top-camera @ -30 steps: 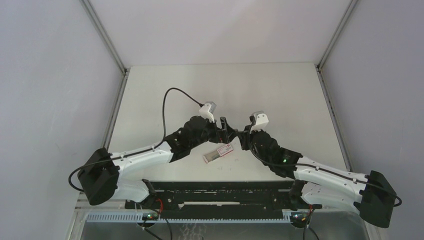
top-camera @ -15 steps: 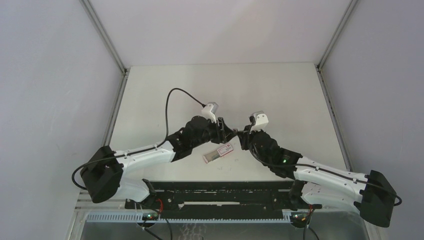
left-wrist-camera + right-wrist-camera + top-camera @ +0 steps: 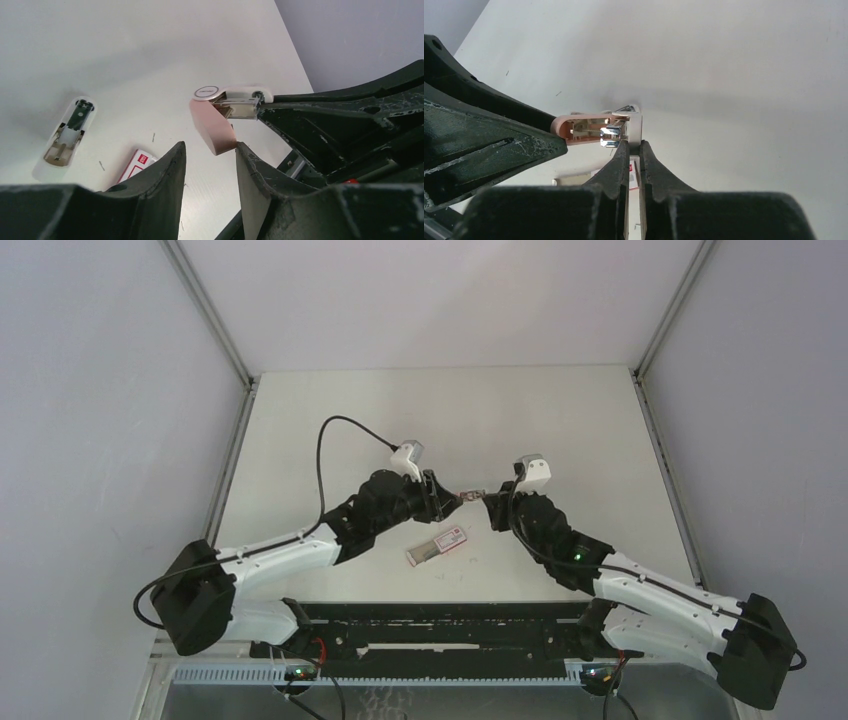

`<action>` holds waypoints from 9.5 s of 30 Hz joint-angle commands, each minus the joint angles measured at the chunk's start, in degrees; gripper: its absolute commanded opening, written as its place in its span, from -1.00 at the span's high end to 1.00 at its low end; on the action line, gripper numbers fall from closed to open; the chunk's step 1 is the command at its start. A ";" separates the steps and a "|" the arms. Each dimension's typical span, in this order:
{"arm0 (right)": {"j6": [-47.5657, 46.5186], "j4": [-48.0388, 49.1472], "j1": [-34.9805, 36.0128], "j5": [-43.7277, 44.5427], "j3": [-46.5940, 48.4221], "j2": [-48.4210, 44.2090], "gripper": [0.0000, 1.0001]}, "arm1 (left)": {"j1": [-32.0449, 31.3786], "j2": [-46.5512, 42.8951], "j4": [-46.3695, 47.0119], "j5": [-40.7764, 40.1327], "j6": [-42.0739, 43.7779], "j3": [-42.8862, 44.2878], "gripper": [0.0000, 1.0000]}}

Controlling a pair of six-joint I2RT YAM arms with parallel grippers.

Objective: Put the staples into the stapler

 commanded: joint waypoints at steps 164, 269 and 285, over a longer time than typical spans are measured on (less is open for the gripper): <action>9.73 16.65 -22.78 -52.90 8.03 29.73 1.00 | 13.42 -21.32 5.50 2.09 3.32 -23.20 -0.99; 7.41 8.31 -28.26 -45.65 6.43 38.54 0.67 | 14.54 -16.62 4.34 2.45 5.31 -22.97 -0.99; 5.35 -1.38 -18.70 -34.97 2.68 21.55 0.46 | 0.24 -7.88 -1.33 -6.31 19.01 -17.03 -0.05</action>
